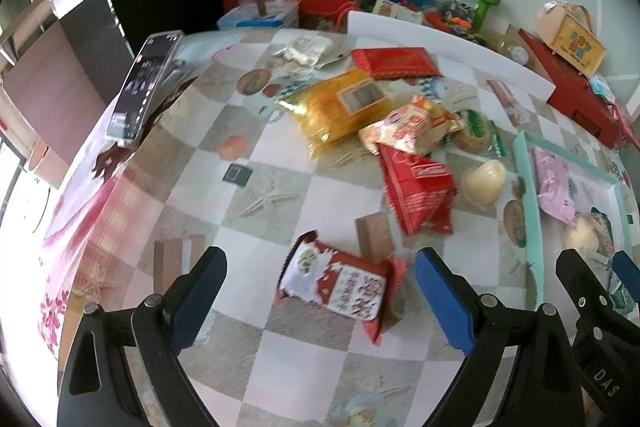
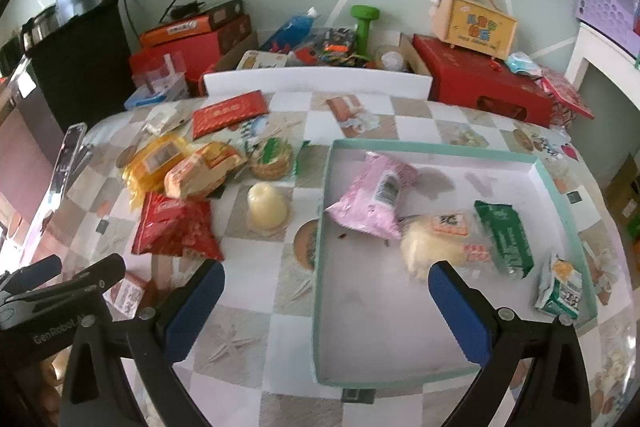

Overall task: Organize snacks
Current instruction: 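Withdraw both grippers from the tray toward the remaining snacks, then grasp the red-and-white milk biscuit roll pack with the left gripper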

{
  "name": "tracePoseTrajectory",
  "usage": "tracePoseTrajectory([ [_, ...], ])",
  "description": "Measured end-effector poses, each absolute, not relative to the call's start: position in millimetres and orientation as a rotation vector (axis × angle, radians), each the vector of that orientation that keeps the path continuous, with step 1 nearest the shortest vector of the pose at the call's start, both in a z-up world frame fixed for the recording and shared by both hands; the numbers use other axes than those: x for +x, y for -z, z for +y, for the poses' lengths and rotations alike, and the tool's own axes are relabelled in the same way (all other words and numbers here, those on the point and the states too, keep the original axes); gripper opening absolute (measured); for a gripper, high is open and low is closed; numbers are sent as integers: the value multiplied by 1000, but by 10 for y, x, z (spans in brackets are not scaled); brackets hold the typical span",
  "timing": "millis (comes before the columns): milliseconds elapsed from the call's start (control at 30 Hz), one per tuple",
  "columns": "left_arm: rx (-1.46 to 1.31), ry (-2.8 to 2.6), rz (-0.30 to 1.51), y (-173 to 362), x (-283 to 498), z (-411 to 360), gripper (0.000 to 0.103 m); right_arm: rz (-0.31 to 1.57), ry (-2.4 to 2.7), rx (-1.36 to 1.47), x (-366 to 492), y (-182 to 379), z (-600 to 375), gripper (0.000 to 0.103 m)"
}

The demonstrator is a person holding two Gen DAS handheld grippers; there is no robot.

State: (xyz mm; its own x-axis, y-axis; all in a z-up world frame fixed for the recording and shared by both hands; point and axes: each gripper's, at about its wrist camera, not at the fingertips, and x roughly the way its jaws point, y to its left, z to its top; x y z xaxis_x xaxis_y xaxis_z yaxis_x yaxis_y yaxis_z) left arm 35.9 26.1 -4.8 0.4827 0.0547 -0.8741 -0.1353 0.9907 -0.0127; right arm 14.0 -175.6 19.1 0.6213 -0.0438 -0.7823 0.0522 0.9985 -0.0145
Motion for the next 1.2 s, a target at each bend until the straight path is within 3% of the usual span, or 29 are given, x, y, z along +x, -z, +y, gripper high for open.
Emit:
tracePoseTrajectory([
  [500,-186,-52,1176,331,440,362,95,1018,63,-23,206,46,-1611,103],
  [1067,-122,-37,1262,651,650,259,95,1034,72,4,264,115,-1650,103],
  [1167,-128,-14,1252,613,654,232,87,1037,73,9,276,132,-1649,103],
  [1200,-135,-1,1247,596,657,223,79,1037,73,9,280,134,-1648,103],
])
